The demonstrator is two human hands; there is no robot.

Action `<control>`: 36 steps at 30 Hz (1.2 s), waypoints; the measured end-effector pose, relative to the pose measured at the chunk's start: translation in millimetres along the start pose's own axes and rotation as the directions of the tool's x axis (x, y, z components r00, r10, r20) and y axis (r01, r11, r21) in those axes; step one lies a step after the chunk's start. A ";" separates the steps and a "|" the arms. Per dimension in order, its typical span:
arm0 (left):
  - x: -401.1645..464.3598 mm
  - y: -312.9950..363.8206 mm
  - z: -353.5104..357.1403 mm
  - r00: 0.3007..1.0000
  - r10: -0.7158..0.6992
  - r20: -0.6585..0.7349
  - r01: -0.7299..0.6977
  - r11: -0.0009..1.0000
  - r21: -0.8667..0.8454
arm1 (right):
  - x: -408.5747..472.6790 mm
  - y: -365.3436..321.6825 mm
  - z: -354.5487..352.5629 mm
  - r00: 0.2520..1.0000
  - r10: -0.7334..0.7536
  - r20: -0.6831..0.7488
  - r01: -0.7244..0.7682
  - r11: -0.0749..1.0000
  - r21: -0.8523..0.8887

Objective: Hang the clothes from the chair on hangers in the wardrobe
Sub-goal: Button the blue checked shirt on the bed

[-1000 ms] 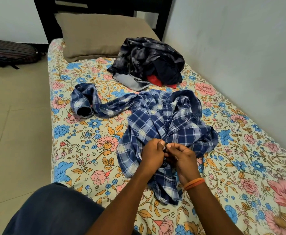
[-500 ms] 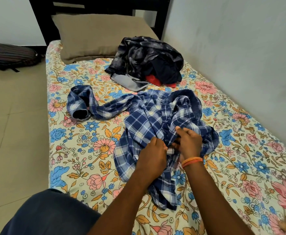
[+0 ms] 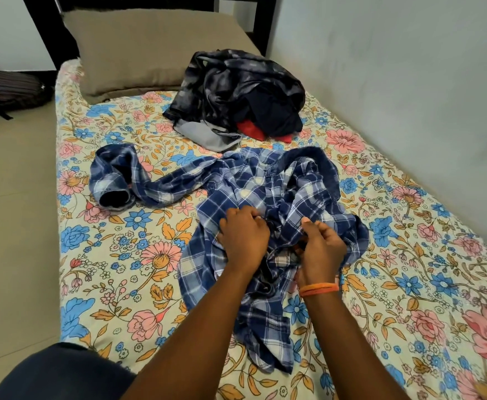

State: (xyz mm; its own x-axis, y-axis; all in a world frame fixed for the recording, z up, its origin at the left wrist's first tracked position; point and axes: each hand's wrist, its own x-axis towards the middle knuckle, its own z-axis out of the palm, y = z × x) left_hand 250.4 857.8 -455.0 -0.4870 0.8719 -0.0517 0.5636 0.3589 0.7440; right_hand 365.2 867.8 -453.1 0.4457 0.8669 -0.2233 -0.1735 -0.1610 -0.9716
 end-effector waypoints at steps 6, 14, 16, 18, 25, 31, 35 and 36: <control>6.1 9.9 5.4 0.990 0.125 0.058 -0.131 0.986 0.104 | -3.7 2.0 6.7 0.993 -0.118 0.008 0.118 0.993 0.000; 5.8 10.2 24.6 0.978 0.144 0.148 -0.109 0.968 -0.225 | -4.8 10.4 5.8 0.985 -0.168 0.035 0.170 0.980 -0.105; 10.8 6.5 26.9 0.972 0.137 0.190 -0.084 0.962 -0.261 | -4.9 11.6 6.6 0.988 -0.137 0.073 0.145 0.983 -0.114; 16.8 2.8 29.6 0.959 0.123 0.255 -0.060 0.969 -0.240 | -4.3 12.7 6.8 0.991 -0.096 0.088 0.105 0.989 -0.101; 24.0 1.0 26.9 0.921 0.051 0.387 0.104 0.924 -0.369 | -9.2 6.0 7.2 0.993 -0.074 0.089 0.079 0.995 -0.055; -6.4 4.2 -11.0 0.951 0.225 0.213 -0.095 0.867 -0.489 | -9.1 4.1 -2.3 0.799 -0.523 0.295 0.593 0.609 -0.526; -28.8 -1.5 -32.2 0.934 0.320 0.160 -0.184 0.813 -0.552 | -2.0 7.2 0.2 0.810 -0.424 0.406 0.586 0.535 -0.609; -32.7 -4.2 -33.6 0.945 0.300 0.128 -0.185 0.816 -0.547 | -2.2 5.9 1.4 0.857 -0.387 0.340 0.515 0.629 -0.582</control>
State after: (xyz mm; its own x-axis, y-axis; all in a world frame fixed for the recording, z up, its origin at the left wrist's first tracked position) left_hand 241.5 816.7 -434.0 -0.2057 0.9746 0.0887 0.1849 -0.0502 0.9815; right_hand 362.0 865.6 -458.2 0.1508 0.9658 0.2111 0.6315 0.0702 -0.7722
